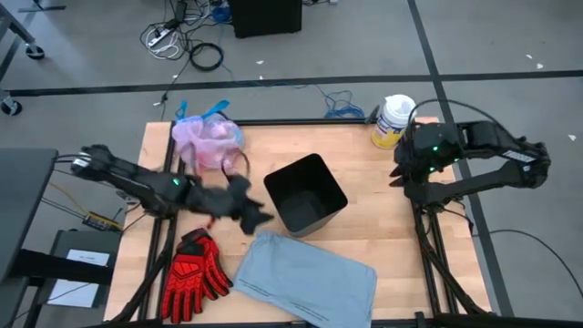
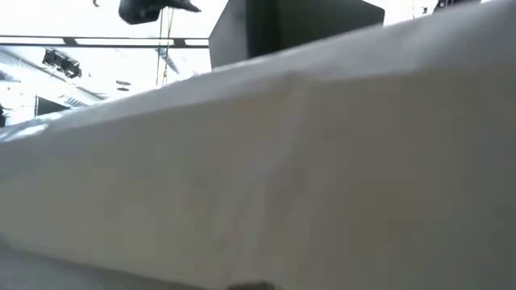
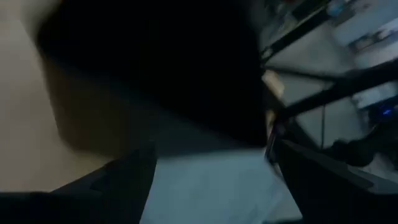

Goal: Place trash/remove bag and relplace
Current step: Put the gray trash bag into the trash bin

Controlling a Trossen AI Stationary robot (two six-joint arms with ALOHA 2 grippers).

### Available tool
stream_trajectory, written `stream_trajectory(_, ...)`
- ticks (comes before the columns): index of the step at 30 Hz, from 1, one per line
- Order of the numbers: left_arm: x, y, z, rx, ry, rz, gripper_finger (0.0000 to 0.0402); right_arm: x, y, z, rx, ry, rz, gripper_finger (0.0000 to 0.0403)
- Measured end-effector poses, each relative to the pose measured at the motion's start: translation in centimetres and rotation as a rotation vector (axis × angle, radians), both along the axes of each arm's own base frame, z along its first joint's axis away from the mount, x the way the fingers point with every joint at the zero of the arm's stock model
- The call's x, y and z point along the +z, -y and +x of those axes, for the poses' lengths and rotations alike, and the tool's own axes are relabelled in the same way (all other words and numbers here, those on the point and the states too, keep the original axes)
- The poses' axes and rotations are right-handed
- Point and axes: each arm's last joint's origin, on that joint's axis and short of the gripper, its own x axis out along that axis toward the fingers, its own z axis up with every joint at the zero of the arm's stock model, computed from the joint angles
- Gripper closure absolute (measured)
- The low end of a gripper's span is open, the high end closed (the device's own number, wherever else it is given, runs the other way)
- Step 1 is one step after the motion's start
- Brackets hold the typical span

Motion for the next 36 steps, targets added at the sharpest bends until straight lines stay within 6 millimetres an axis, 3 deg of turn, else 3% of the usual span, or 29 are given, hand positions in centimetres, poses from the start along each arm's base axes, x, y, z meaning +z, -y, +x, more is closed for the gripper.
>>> stream_trajectory(5,-2.6,3.7,1.6,-0.031,-0.063,-0.113,0.0080,-2.3,-0.2,1.5,0.070,0.064,0.078,0.0268)
stream_trajectory(12,-5.0,8.5,1.8,-0.170,-0.124,-0.158,0.0091,-5.1,-1.5,5.3,0.180,0.159,0.407,0.0266)
stream_trajectory(18,-7.7,12.8,1.8,-0.455,-0.147,-0.015,0.0092,-7.3,-3.8,8.6,-0.037,0.261,0.509,0.0273)
stream_trajectory(22,-10.3,15.5,1.5,-0.650,-0.166,0.156,0.0092,-8.7,-6.4,10.7,-0.085,0.319,0.573,0.0274)
stream_trajectory(31,-16.3,16.8,2.0,-0.817,-0.341,0.362,0.0092,-14.1,-14.2,12.9,-0.210,0.170,0.602,0.0275)
stream_trajectory(36,-19.0,16.7,2.1,-0.843,-0.438,0.482,0.0092,-16.4,-17.7,13.2,-0.269,0.195,0.628,0.0275)
